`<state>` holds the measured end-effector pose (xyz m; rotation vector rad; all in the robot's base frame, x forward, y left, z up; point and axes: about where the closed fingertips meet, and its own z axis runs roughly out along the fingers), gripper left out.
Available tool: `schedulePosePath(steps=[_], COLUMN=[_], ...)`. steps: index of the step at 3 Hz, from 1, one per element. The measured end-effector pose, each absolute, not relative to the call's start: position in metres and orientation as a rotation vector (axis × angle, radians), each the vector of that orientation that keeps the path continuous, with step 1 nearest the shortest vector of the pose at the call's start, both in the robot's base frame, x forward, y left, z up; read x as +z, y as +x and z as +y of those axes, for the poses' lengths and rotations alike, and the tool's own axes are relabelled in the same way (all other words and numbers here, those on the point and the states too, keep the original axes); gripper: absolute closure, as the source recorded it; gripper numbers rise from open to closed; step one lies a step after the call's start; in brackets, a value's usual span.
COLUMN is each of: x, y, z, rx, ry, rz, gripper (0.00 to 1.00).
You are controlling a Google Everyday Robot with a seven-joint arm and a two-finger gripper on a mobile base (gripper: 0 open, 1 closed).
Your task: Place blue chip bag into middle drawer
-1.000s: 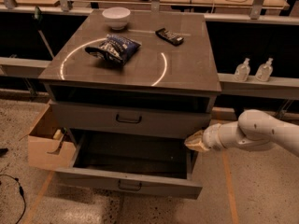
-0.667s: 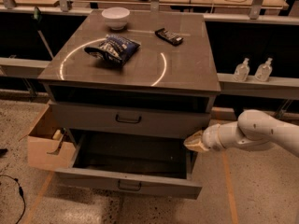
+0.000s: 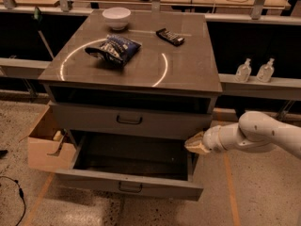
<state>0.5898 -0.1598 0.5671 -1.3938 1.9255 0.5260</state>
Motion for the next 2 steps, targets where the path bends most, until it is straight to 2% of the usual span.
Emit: schedulePosePath(steps=[1,2], x=[0.5671,0.5672], y=[0.5894,0.5892], z=[-0.1598,-0.1598], rx=[0.526,0.526], ry=[-1.394,-1.394], rz=[1.925,1.925], gripper=[0.99,1.00])
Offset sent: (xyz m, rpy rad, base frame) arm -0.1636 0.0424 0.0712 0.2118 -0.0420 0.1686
